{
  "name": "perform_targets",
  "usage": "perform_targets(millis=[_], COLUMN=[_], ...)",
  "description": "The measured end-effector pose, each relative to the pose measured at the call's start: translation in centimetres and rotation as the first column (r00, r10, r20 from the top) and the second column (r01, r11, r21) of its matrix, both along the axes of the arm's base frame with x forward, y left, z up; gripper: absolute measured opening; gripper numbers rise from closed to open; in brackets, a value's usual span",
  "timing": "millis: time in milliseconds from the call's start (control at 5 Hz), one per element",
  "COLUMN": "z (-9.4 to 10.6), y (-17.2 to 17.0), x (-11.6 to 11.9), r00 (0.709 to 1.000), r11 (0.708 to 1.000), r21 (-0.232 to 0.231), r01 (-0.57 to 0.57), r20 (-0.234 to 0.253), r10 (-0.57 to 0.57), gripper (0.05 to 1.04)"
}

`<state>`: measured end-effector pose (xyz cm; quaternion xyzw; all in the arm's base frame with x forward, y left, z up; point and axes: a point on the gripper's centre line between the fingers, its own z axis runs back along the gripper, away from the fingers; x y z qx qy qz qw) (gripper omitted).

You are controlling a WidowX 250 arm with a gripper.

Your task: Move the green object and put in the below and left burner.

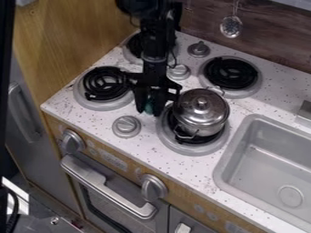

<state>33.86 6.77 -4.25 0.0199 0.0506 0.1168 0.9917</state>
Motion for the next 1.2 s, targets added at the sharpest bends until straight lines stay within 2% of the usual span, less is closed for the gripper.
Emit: perform_targets(millis=[200, 400, 600, 800, 1000, 1200], z=[-1.6, -1.7, -1.3, 1.5, 6.0, 6.9], y=[-0.6, -0.7, -1.1, -2.5, -4.2, -4.9], x=[-0.7, -0.2, 0.3, 1.5, 2.3, 1.3], r00=[0.999, 0.998, 0.997, 0.992, 0.982, 0.985], r11=[1.0, 0.999, 0.998, 0.991, 0.987, 0.989], r21=[-0.027, -0.038, -0.03, 0.017, 0.067, 0.055], r01=[0.007, 0.03, 0.059, 0.129, 0.147, 0.134], r20=[-0.047, -0.05, -0.046, 0.007, 0.106, 0.099], r10=[-0.008, -0.032, -0.061, -0.129, -0.154, -0.139], gripper=[0.468, 0.778, 0.995, 0.999, 0.999, 0.999])
